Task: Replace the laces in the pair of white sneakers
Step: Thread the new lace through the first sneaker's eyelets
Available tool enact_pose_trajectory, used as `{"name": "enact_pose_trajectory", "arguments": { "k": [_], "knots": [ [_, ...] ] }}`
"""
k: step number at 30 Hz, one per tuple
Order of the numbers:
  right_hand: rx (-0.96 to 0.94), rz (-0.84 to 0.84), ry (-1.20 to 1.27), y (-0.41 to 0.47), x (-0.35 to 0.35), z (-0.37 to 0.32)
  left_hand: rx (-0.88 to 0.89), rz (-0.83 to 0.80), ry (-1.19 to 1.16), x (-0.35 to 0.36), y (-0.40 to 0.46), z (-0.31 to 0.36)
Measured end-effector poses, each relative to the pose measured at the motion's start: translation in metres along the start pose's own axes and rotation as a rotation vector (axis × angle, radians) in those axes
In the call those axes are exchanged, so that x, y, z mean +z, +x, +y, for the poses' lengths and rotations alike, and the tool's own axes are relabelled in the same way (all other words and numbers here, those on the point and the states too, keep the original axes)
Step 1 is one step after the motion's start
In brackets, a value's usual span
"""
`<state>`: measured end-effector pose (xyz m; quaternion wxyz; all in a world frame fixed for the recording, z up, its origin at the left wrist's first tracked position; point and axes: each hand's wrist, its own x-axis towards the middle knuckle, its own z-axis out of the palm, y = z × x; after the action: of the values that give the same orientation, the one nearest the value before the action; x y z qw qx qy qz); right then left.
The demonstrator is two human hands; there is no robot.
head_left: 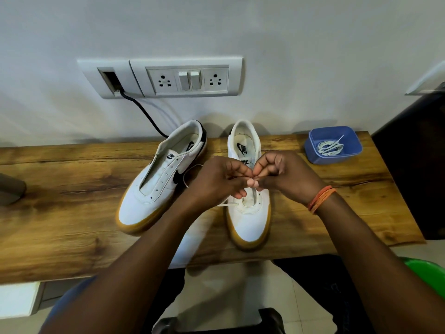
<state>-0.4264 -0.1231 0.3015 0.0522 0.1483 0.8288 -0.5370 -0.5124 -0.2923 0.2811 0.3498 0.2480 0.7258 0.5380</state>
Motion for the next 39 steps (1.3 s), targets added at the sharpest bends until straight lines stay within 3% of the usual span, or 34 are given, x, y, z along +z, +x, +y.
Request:
{"name": "enact_pose_trajectory", "arguments": {
  "k": [7,13,16,19,21,24,39],
  "knots": [
    [0.126,-0.065,0.106,0.000,-0.003,-0.001,0.036,0.001,0.027,-0.002,0.003,-0.006],
    [0.149,-0.081,0.060,-0.001,-0.006,0.001,0.017,-0.015,0.081,0.003,0.001,-0.004],
    [0.181,-0.084,-0.016,-0.001,-0.010,0.004,0.109,0.067,0.393,0.007,0.003,-0.011],
    [0.179,-0.042,-0.370,0.002,-0.015,0.016,0.288,0.060,0.820,0.015,0.005,-0.024],
    [0.221,-0.059,-0.550,0.003,-0.015,0.023,0.336,0.053,0.963,0.023,0.005,-0.031],
    [0.278,-0.164,-0.582,0.003,-0.010,0.030,0.371,0.097,1.079,0.033,0.004,-0.036],
    [0.257,-0.213,-0.672,0.004,0.007,0.041,0.335,0.100,1.077,0.040,0.007,-0.044]
  ]
}}
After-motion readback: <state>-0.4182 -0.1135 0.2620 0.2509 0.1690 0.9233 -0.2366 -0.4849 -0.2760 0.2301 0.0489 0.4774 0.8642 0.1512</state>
